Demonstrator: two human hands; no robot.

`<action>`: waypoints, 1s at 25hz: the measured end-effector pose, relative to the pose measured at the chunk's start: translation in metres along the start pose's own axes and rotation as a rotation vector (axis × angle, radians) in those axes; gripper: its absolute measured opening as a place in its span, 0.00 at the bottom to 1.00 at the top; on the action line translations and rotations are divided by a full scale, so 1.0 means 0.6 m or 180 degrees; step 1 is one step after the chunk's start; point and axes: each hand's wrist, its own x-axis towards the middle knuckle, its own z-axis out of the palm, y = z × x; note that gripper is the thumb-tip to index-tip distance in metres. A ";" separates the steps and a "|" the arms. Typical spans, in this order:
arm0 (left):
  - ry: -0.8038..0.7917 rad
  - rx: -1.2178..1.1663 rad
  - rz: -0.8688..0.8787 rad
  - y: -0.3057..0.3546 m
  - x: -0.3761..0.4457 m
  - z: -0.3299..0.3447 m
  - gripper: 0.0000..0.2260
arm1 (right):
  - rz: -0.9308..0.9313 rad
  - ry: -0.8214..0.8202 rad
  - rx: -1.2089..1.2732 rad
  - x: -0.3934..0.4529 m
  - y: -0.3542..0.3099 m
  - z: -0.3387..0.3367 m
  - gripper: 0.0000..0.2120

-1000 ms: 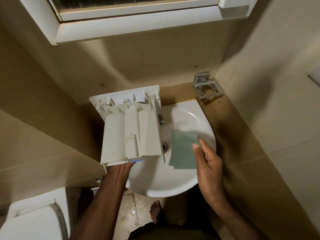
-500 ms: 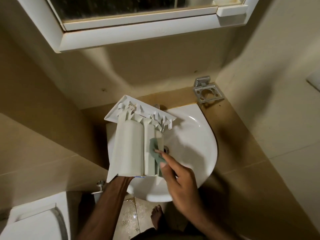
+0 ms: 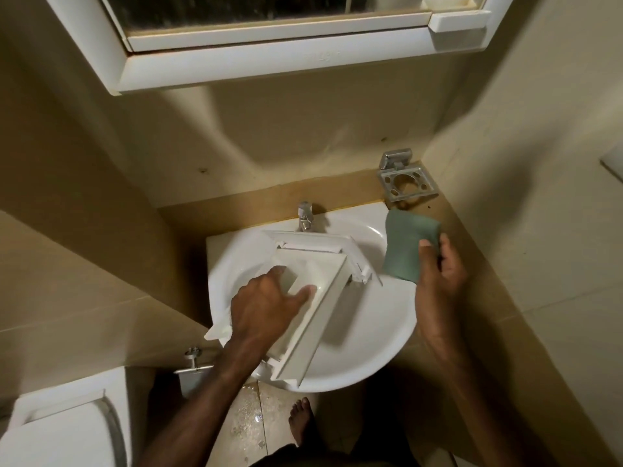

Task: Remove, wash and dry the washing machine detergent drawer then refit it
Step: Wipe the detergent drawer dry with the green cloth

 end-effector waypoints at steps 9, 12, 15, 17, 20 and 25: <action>0.0362 0.1447 0.0897 0.020 0.000 0.002 0.27 | -0.0143 -0.1841 -0.1270 0.003 0.010 0.030 0.26; 0.0300 0.1686 0.1045 0.021 0.013 0.006 0.27 | -0.0298 -0.1859 -0.2443 0.010 0.031 0.038 0.31; 0.0255 0.1888 0.1195 0.024 0.020 0.007 0.25 | -0.0865 -0.1510 -0.2684 0.006 0.066 0.053 0.21; 0.0244 0.1815 0.1264 0.025 0.022 0.006 0.25 | -0.1375 -0.1299 -0.2685 -0.005 0.089 0.060 0.19; 0.0631 0.1149 0.1539 0.011 0.018 -0.019 0.23 | -0.1775 -0.0867 -0.2474 -0.016 0.112 0.063 0.19; 0.2368 -0.0951 0.1412 -0.051 -0.033 -0.095 0.09 | -0.1795 -0.0531 -0.2062 -0.030 0.128 0.067 0.19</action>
